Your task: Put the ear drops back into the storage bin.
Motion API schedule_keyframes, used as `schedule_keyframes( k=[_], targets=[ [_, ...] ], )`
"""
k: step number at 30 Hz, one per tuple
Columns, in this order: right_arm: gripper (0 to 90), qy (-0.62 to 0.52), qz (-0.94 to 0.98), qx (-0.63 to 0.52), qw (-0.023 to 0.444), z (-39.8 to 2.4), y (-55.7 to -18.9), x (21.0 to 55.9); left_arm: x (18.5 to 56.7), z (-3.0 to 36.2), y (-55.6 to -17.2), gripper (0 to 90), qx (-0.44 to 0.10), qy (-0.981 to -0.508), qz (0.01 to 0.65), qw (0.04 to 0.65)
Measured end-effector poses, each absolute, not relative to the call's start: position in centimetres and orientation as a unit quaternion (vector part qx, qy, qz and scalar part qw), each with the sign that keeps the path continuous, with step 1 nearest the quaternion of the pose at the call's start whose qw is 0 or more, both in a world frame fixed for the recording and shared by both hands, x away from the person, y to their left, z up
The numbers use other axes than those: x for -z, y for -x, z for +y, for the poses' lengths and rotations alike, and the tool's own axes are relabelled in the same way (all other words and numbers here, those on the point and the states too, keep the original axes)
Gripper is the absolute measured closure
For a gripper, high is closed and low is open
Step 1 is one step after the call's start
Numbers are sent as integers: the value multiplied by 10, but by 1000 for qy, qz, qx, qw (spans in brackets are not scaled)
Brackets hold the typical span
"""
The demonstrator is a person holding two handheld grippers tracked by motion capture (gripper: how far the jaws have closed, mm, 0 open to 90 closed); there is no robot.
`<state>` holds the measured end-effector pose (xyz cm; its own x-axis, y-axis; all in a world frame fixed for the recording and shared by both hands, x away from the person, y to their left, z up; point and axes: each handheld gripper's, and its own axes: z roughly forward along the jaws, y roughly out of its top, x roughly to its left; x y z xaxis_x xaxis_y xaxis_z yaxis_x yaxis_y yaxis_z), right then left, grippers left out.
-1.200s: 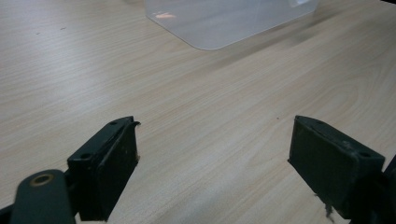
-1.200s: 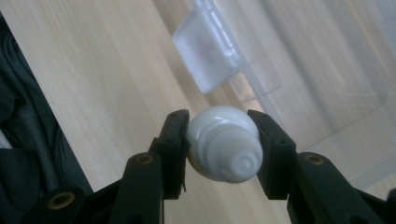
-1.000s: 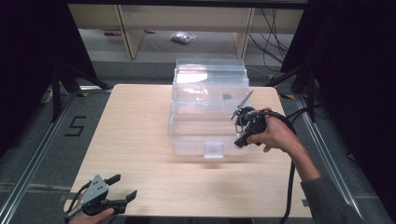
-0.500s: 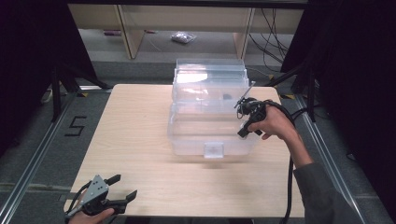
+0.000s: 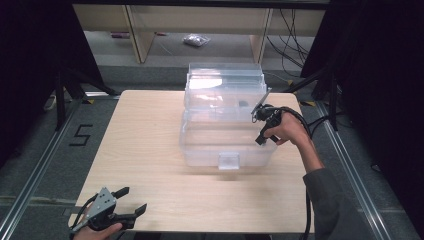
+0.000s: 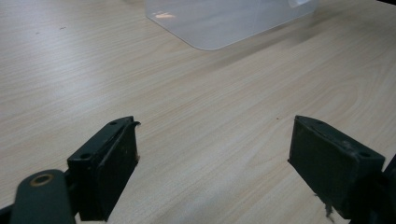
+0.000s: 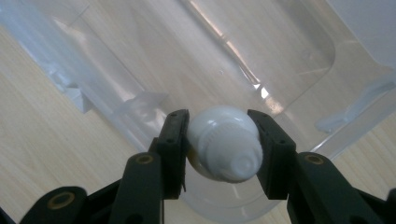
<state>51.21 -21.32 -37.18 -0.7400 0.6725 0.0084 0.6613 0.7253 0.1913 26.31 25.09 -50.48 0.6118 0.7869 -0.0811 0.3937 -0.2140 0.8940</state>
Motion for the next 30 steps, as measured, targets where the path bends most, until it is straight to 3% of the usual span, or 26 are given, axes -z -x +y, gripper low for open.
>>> schedule_keyframes(
  k=[30],
  targets=[
    [604, -409, 910, -63, 3, -214, -531, 415, 504, 252, -263, 147, -202, -756, 389, 487]
  ],
)
